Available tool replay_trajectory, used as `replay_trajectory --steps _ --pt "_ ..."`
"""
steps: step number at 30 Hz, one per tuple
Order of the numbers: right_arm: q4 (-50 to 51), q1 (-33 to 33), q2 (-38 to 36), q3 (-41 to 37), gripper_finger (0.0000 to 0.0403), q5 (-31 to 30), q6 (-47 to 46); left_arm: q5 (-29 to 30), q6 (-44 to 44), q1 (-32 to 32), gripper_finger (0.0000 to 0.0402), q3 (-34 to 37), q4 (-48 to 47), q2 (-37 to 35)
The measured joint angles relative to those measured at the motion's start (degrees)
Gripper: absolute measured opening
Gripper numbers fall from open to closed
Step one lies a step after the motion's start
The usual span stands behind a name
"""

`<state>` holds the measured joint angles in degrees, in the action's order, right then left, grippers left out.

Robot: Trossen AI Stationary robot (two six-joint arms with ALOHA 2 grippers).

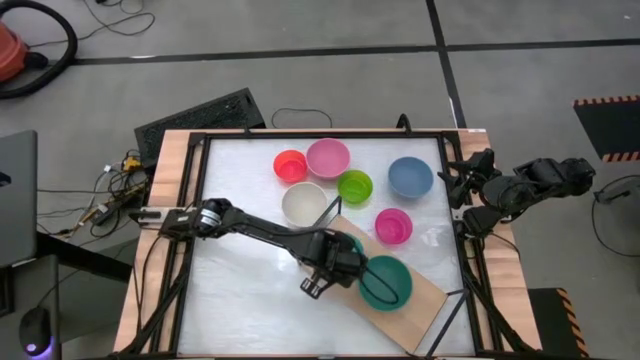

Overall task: Place and stack bowls onto a shelf
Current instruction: Put the small blue bowl on the shelf, then stack the large pink bowl on the large green bowl on the shelf

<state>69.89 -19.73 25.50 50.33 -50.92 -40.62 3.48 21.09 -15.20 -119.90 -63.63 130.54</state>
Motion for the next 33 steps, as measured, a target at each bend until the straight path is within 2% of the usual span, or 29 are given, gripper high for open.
replay_trajectory --steps 13,21,26,33 --pt "0.0 -0.01 0.0 0.0 0.0221 0.02 0.08 1.8 2.5 0.66 0.0007 0.04 -0.44 -0.02" --pt "0.03 0.0 0.0 0.0 0.0221 0.04 0.11 1.88 3.0 0.66 0.0069 0.04 -0.31 -0.02" --pt "0.14 0.0 0.0 0.0 0.0221 0.06 0.11 2.32 -0.19 0.51 0.0112 -0.06 -0.43 -0.02" --pt "0.14 0.0 0.0 0.0 0.0221 1.98 0.08 3.18 -5.25 0.18 0.0141 -8.16 -3.71 -0.08"
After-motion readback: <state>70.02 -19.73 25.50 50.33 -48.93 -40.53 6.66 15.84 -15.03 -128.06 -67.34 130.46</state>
